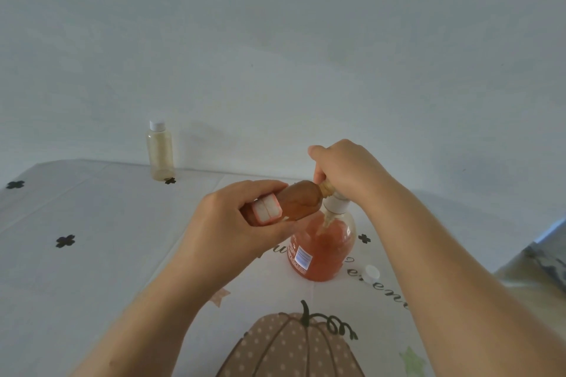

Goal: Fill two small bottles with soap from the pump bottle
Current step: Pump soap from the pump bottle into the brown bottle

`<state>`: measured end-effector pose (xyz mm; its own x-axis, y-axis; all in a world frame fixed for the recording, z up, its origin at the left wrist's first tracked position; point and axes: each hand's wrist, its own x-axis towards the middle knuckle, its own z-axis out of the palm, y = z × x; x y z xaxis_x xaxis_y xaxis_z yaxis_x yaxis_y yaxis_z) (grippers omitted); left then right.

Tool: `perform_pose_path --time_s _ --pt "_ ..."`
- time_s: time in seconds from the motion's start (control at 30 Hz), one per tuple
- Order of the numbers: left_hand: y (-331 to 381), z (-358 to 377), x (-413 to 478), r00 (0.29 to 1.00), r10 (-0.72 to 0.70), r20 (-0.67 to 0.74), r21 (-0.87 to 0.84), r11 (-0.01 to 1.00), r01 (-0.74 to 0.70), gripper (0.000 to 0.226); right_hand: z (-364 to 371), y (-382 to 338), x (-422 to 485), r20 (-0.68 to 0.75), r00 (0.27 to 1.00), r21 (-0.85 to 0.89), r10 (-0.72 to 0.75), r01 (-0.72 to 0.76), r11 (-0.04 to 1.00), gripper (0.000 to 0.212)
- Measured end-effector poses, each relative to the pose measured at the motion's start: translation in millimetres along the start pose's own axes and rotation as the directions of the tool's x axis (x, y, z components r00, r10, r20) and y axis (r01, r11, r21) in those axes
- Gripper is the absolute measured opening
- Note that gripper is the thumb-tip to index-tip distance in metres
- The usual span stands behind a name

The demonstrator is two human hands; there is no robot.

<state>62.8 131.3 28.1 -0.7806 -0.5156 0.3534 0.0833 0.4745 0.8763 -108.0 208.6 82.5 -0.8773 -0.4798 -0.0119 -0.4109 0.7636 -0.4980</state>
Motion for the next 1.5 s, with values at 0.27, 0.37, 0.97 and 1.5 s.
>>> perform_pose_path --time_s 0.27,0.37,0.97,1.5 --pt "0 1 0 1.000 0.015 -0.001 -0.069 0.998 -0.015 0.050 -8 -5 -4 0.024 1.000 -0.035 0.012 -0.011 0.999 0.043" --pt "-2 1 -1 1.000 0.014 0.002 -0.060 0.998 -0.014 0.052 -12 -10 -5 0.033 0.999 -0.059 0.036 -0.034 0.998 0.042" --pt "-8 2 1 1.000 0.001 0.017 0.018 1.000 -0.001 0.027 -1 1 0 0.034 0.999 -0.051 -0.017 0.018 0.999 0.045" --pt "-10 3 2 1.000 -0.003 -0.018 0.019 1.000 0.003 0.037 -2 -2 0 -0.008 0.999 -0.077 -0.034 0.033 0.997 0.043"
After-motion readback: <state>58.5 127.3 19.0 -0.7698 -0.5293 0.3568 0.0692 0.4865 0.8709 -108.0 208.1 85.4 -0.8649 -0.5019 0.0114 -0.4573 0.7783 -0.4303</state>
